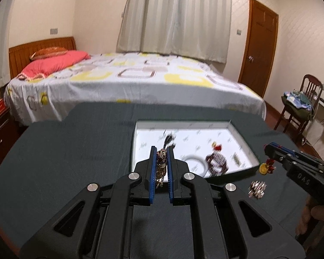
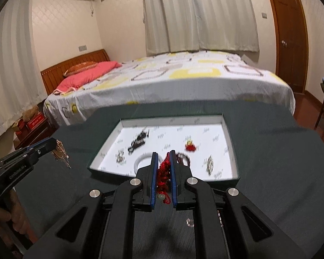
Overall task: Organize jewelry
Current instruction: 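Lower chain and red charm into the box and open both tools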
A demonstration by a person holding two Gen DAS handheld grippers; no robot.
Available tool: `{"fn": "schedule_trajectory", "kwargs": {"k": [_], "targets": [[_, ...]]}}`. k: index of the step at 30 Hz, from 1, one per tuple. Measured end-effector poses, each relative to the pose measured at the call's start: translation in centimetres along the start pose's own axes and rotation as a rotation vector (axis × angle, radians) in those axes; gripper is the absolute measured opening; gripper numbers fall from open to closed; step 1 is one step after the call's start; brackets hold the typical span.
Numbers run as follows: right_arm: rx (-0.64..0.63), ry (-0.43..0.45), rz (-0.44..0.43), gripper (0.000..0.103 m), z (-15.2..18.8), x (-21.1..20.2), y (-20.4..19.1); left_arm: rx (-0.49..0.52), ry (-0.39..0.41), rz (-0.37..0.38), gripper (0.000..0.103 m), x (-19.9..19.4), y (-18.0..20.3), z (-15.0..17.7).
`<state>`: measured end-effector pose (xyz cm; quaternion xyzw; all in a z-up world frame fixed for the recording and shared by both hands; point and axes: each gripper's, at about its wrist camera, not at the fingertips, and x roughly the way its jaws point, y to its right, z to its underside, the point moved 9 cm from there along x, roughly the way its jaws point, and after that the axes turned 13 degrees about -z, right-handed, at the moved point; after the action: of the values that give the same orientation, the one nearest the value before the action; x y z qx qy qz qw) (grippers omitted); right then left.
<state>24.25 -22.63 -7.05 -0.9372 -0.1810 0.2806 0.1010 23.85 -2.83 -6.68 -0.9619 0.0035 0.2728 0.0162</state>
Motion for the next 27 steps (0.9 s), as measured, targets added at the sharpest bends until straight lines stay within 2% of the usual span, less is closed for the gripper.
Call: {"fn": "schedule_trajectory", "kwargs": {"k": [11,18,22,27], "targets": [[-0.084,0.123,-0.002,0.011,-6.9,-1.1,-0.3,0.011,0.16,0.081,0.009,-0.9,4.3,-7.7],[-0.126,0.185,0.008,0.011,-10.8,0.2,1.1,-0.008,0.217,0.103,0.009,1.8,6.7,-12.1],[-0.12,0.169,0.022,0.011,-10.7,3.0,3.0,0.0,0.184,0.103,0.009,5.7,8.6,-12.0],[-0.058,0.077,0.04,0.011,-7.5,7.4,6.5,0.032,0.063,0.087,0.009,11.8,10.5,-8.1]]}}
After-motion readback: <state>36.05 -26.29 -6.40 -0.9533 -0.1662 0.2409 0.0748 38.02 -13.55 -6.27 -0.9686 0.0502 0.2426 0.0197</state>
